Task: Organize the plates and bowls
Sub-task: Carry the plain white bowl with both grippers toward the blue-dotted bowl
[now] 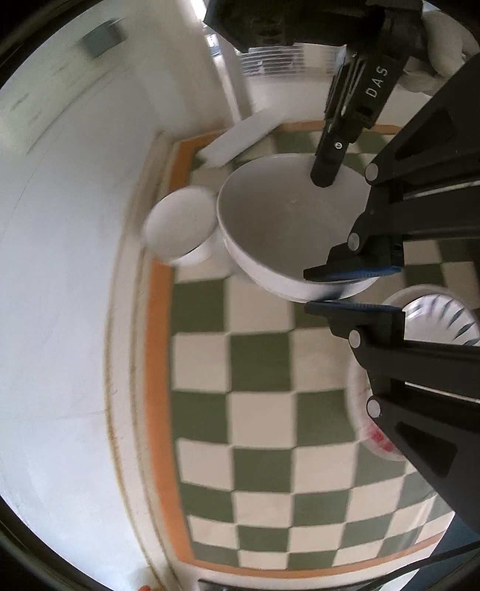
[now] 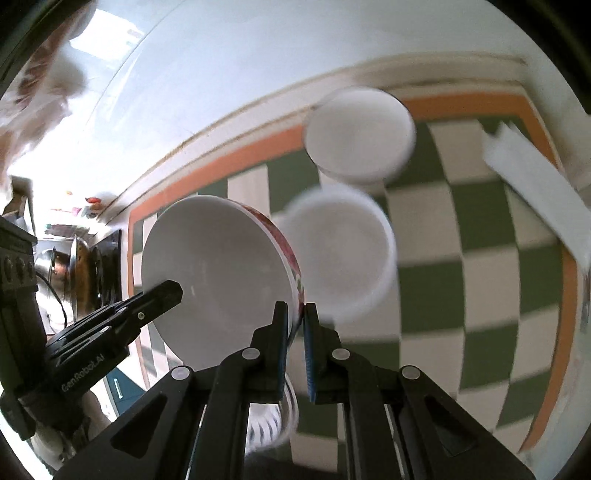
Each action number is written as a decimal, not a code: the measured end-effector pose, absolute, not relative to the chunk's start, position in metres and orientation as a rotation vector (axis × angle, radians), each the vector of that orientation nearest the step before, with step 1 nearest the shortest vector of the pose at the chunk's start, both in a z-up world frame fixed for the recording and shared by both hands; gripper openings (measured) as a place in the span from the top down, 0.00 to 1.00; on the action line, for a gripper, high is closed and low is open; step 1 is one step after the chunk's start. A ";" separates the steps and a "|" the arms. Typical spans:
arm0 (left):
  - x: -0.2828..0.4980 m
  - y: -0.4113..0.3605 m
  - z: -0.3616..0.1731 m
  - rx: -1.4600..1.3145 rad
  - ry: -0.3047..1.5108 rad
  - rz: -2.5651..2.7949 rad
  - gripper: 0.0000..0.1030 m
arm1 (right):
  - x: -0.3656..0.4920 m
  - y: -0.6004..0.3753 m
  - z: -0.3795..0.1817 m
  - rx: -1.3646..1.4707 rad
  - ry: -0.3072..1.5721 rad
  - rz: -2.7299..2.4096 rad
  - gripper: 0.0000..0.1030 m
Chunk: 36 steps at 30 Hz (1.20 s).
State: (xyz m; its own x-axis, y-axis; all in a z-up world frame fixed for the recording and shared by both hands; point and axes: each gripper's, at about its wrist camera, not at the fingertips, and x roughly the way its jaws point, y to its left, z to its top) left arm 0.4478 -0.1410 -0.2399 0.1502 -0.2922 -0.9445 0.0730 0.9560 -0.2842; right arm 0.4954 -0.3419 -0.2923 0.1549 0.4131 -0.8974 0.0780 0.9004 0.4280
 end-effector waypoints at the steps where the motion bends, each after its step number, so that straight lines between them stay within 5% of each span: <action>1: 0.439 -0.145 -0.242 -0.186 1.407 -0.276 0.91 | 0.480 -0.348 -0.292 0.415 1.408 0.243 0.91; 18: 0.370 -0.219 -0.362 -0.058 1.689 -0.335 0.92 | 0.390 -0.413 -0.388 0.438 1.582 0.146 0.90; 31: 0.376 -0.225 -0.338 -0.031 1.664 -0.342 0.90 | 0.402 -0.414 -0.405 0.470 1.669 0.181 0.86; 33: 0.385 -0.217 -0.313 -0.020 1.591 -0.307 0.90 | 0.405 -0.421 -0.387 0.457 1.632 0.189 0.77; 36: 0.404 -0.201 -0.284 -0.052 1.488 -0.242 0.74 | 0.417 -0.426 -0.354 0.391 1.560 0.186 0.54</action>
State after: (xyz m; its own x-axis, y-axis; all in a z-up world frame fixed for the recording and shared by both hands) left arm 0.4043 -0.2010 -0.2838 0.0635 -0.1922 -0.9793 0.1285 0.9747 -0.1829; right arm 0.4173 -0.4258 -0.3543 0.0130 0.3585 -0.9334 0.1292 0.9251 0.3571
